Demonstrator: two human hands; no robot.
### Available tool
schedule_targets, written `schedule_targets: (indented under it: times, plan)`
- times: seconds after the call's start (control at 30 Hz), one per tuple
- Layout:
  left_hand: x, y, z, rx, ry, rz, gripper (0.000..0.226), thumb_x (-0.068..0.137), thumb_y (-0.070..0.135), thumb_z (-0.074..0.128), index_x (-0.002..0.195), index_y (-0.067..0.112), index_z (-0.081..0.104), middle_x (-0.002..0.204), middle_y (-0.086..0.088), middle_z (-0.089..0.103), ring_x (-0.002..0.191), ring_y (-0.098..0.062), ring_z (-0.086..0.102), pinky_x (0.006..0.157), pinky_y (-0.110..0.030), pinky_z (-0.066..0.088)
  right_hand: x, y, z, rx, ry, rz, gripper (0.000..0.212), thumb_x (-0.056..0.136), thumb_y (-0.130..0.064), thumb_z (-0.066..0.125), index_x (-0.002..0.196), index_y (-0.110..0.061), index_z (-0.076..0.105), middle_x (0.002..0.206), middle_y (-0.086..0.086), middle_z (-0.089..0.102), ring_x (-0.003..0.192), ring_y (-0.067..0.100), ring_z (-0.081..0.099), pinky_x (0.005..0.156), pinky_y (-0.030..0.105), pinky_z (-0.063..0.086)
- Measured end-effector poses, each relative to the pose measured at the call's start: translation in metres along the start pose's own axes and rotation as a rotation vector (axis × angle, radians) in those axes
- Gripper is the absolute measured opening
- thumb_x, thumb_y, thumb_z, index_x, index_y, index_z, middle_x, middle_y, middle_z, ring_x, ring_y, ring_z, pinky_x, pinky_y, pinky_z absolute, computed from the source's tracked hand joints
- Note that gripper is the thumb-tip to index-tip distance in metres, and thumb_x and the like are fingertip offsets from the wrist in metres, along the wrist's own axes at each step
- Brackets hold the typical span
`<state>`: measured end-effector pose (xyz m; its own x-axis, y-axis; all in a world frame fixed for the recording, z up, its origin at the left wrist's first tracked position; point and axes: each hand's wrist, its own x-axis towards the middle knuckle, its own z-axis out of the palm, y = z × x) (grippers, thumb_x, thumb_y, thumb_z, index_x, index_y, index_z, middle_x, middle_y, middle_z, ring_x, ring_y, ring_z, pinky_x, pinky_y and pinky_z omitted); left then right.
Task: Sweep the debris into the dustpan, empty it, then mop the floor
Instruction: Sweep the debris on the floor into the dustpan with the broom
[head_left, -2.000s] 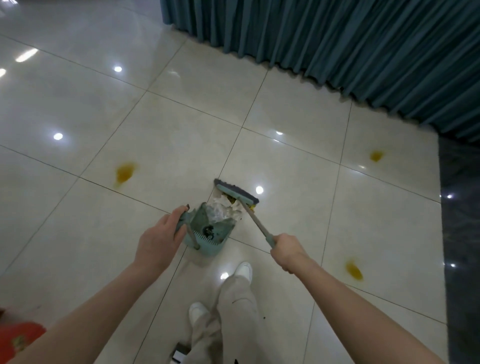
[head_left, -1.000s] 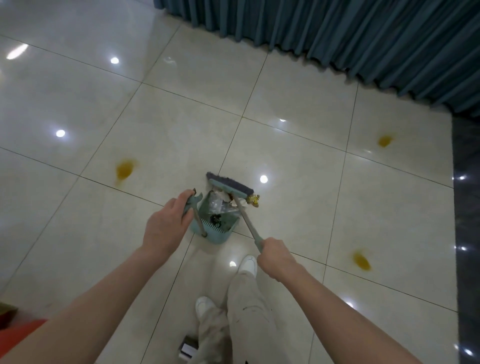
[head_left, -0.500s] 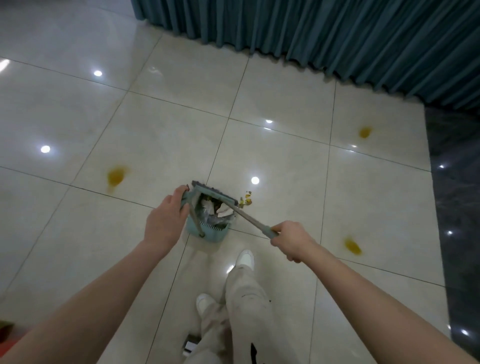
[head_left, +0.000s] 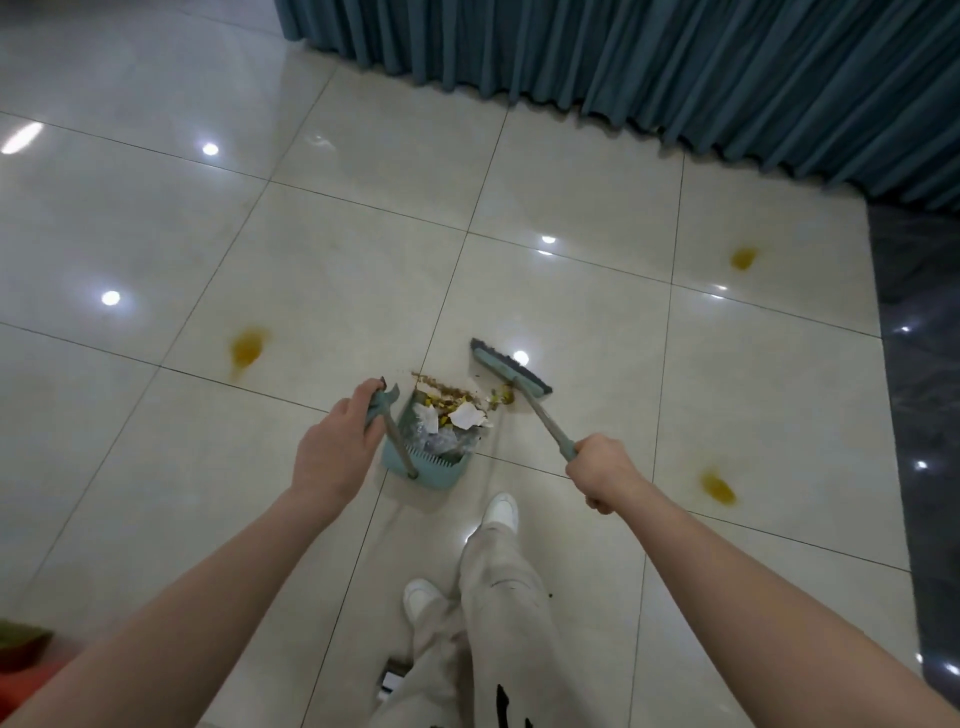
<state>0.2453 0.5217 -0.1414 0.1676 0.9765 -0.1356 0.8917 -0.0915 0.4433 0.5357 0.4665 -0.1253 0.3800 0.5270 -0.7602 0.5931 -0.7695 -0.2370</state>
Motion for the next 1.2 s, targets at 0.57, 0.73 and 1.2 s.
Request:
schedule_targets:
  times: [0.57,0.73,1.2]
  plan:
    - [-0.003,0.006,0.004,0.009,-0.015,-0.010,0.036,0.097,0.030,0.040,0.132,0.026,0.035,0.108,-0.009,0.060,0.078,-0.035,0.059,0.067,-0.043,0.049,-0.037,-0.046,0.046,0.123,-0.320,-0.035,0.014,0.083,0.006,0.038,0.080,-0.006,0.046,0.048,0.008,0.042,0.033,0.016,0.035,0.038,0.020,0.032]
    - [-0.002,0.010,0.000,0.028,-0.024,-0.037,0.038,0.098,0.030,0.039,0.135,0.024,0.035,0.103,-0.012,0.058,0.073,-0.038,0.058,0.064,-0.044,0.048,-0.046,-0.040,0.016,0.239,-0.362,0.032,0.020,0.082,0.004,0.046,0.096,-0.006,0.057,0.058,0.004,0.037,0.034,0.014,0.030,0.042,0.020,0.023]
    - [-0.017,-0.014,-0.008,0.063,0.009,-0.073,0.035,0.097,0.032,0.038,0.131,0.026,0.034,0.101,-0.008,0.060,0.067,-0.031,0.058,0.056,-0.039,0.046,-0.029,-0.048,-0.024,0.088,-0.100,-0.110,0.032,0.089,-0.001,0.050,0.119,-0.003,0.062,0.066,0.011,0.047,0.041,0.019,0.039,0.037,0.019,0.034]
